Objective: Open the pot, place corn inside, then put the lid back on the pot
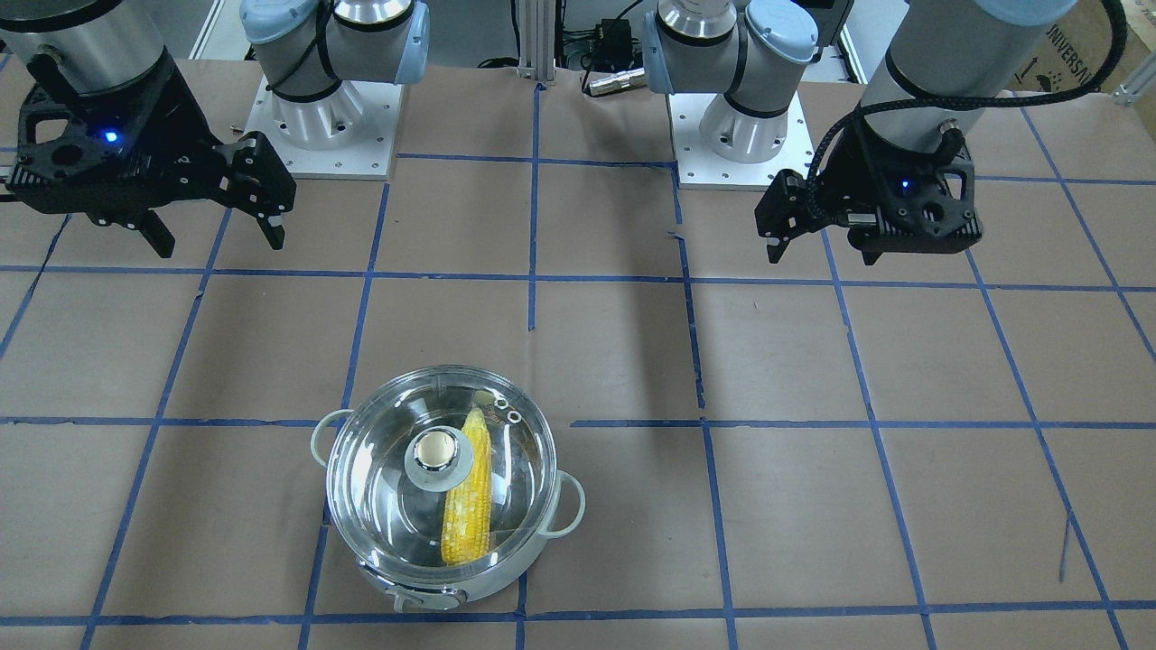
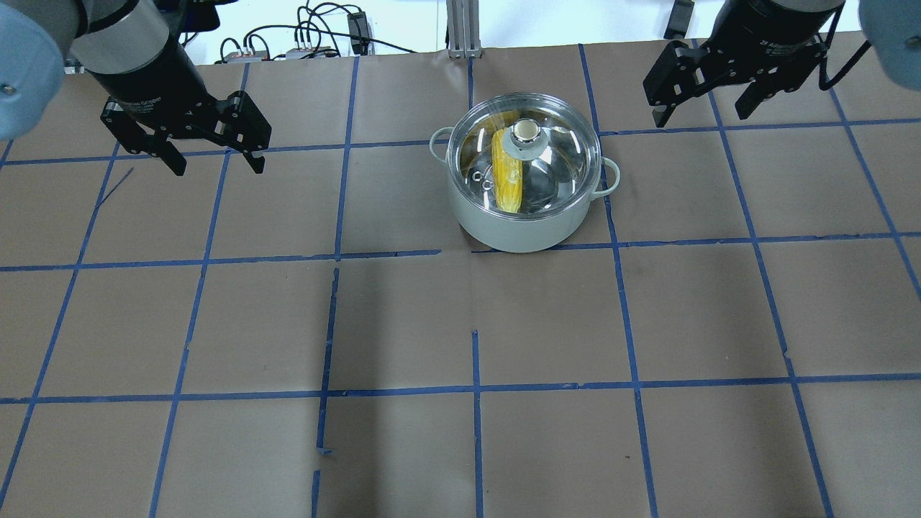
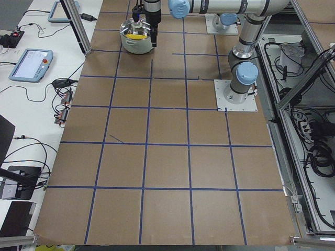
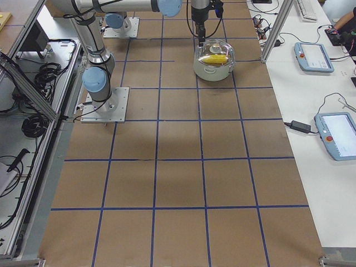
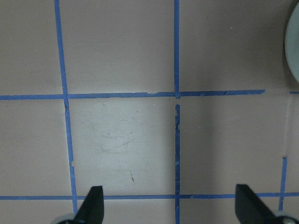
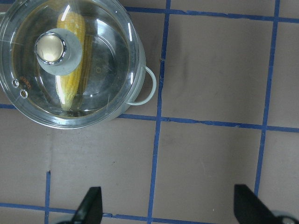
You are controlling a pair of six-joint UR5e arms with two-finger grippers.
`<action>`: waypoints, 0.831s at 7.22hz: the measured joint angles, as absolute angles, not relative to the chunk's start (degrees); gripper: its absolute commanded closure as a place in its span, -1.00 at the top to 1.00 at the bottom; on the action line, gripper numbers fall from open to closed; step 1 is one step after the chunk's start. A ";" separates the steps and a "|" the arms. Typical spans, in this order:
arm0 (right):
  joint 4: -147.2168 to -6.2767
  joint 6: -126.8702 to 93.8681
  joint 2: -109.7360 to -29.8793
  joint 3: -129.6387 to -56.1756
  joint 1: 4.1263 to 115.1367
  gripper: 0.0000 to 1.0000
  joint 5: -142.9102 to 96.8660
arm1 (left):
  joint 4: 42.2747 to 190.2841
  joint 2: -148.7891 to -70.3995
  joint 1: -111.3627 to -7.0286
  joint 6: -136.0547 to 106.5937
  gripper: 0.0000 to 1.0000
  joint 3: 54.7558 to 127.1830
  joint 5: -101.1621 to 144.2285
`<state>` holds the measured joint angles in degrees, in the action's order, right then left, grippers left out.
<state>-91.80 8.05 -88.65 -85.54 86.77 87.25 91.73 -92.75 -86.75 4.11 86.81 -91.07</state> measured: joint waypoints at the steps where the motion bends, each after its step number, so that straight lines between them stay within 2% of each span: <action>1: -91.59 7.39 -88.67 -85.46 86.70 1.00 87.37 | 91.69 -92.82 -86.83 4.27 1.00 86.50 -91.09; 6: -91.91 5.29 -88.38 -85.80 86.66 1.00 87.53 | 92.01 -93.07 -87.01 4.50 1.00 85.47 -91.05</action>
<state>-91.91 5.29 -88.38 -85.80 86.66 87.53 92.01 -93.07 -87.01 4.50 85.47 -91.05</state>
